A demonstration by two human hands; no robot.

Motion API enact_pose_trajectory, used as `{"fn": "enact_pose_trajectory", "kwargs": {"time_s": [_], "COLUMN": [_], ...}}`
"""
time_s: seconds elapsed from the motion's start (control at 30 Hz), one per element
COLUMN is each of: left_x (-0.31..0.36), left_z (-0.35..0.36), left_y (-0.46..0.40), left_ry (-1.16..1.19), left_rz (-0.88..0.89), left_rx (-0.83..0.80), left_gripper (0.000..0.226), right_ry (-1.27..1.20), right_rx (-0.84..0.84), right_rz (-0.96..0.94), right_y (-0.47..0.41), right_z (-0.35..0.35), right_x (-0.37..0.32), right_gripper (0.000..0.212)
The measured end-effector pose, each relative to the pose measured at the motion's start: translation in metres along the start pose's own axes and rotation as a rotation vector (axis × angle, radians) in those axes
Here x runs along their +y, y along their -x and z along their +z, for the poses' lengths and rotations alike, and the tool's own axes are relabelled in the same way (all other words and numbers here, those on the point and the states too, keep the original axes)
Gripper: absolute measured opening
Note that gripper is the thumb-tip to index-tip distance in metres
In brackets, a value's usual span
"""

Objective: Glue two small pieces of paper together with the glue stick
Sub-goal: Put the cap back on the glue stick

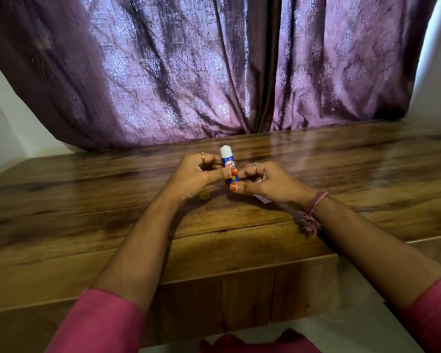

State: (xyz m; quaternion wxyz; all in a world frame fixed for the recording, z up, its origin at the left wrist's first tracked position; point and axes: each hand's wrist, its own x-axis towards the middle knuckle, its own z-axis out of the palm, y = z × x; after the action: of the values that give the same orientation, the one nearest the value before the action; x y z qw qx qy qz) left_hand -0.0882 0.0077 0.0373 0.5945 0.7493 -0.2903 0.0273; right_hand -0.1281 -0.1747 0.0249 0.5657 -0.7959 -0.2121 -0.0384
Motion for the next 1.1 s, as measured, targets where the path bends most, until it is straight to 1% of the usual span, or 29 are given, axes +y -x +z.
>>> {"fn": "enact_pose_trajectory", "kwargs": {"time_s": [0.07,0.13,0.27,0.37,0.47,0.53,0.6,0.67,0.73,0.8,0.83,0.93,0.97,1.1], "left_x": [-0.0011,-0.0004,0.0005,-0.0012,-0.0013,-0.0001,0.0011,0.001,0.0011,0.002,0.0025,0.0026,0.0021,0.0012], "left_z": [0.0021,0.0044,0.0051,0.0048,0.0044,0.0037,0.0034,0.004,0.005,0.0064,0.0072,0.0089,0.0091,0.0073], "left_y": [-0.0001,0.0009,0.0002,0.0011,0.0027,0.0029,0.0022,0.0014,0.001,0.0006,0.0004,-0.0006,-0.0008,0.0005], "left_ry": [-0.001,0.043,0.012,0.052,0.09,0.117,0.052,0.011,0.003,0.003,-0.001,-0.012,-0.009,0.012], "left_rz": [-0.019,-0.052,-0.025,-0.042,-0.06,-0.064,-0.033,-0.013,-0.02,-0.022,-0.019,0.004,0.008,0.007], "left_rx": [0.016,0.035,0.039,0.052,0.045,0.027,0.022,0.02,0.031,0.041,0.043,0.036,0.039,0.044], "left_gripper": [0.014,0.014,0.019,0.017,0.017,0.017,0.012,0.011,0.013,0.013,0.013,0.014,0.014,0.011], "right_ry": [0.031,0.006,0.003,-0.019,-0.072,-0.096,-0.103,-0.047,-0.009,0.014,0.035,0.075,0.076,0.01], "right_rx": [0.044,0.066,0.092,0.06,-0.029,-0.089,-0.09,-0.039,0.02,0.062,0.077,0.115,0.119,0.034], "right_rz": [0.014,0.029,0.055,0.071,0.079,0.065,0.054,0.062,0.047,0.026,0.032,0.052,0.057,0.056], "right_y": [-0.002,-0.0041,-0.007,-0.0054,-0.0006,0.0019,0.0024,0.0019,0.0001,-0.0022,-0.0034,-0.0054,-0.0056,-0.0026], "right_z": [0.0006,0.0013,0.0019,0.0011,0.001,0.0001,0.0001,0.0006,0.001,0.0011,0.0012,0.0006,0.0007,0.0028], "right_x": [0.0012,0.0026,0.0058,0.0066,0.0027,0.0009,0.0013,0.0004,-0.0002,0.001,0.0022,0.006,0.0078,0.005], "right_gripper": [0.013,0.013,0.016,0.025,0.031,0.027,0.023,0.019,0.01,0.011,0.013,0.037,0.038,0.014]}}
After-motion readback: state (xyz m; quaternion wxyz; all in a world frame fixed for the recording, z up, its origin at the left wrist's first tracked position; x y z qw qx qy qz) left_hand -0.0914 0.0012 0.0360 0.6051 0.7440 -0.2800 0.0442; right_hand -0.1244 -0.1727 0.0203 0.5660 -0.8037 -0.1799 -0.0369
